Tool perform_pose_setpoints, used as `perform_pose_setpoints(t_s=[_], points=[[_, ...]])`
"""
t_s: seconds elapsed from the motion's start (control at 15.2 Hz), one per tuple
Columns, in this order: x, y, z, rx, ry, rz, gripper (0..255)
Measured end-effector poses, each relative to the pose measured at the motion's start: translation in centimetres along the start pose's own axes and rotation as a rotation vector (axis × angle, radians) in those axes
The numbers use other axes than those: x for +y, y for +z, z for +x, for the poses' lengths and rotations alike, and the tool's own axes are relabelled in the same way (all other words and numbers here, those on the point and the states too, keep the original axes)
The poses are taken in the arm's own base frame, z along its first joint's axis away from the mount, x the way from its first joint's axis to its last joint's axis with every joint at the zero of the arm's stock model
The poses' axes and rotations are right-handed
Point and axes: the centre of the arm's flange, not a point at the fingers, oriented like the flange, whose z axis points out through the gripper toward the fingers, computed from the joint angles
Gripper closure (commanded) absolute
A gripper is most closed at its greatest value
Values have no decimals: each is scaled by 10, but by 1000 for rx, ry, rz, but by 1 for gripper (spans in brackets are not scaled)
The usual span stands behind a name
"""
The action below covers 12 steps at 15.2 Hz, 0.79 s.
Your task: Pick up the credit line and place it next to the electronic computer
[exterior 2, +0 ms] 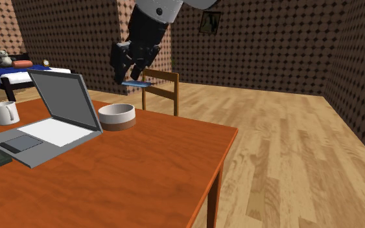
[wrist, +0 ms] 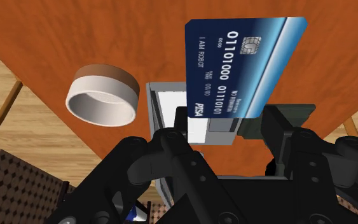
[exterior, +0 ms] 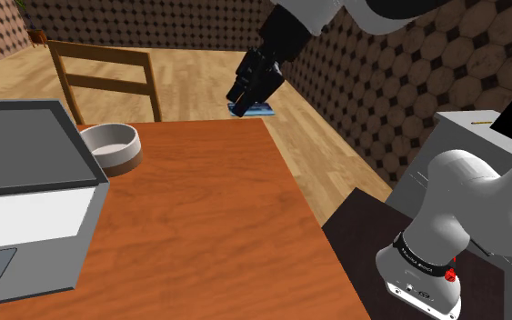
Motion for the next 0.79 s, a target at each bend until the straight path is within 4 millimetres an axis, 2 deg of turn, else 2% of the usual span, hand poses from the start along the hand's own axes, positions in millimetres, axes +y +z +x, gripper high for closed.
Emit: perform_pose_setpoints(t_s=[0.66, 0.79], points=[[1, -44, 28, 0, 0, 0, 255], [0, -40, 43, 0, 0, 0, 255]])
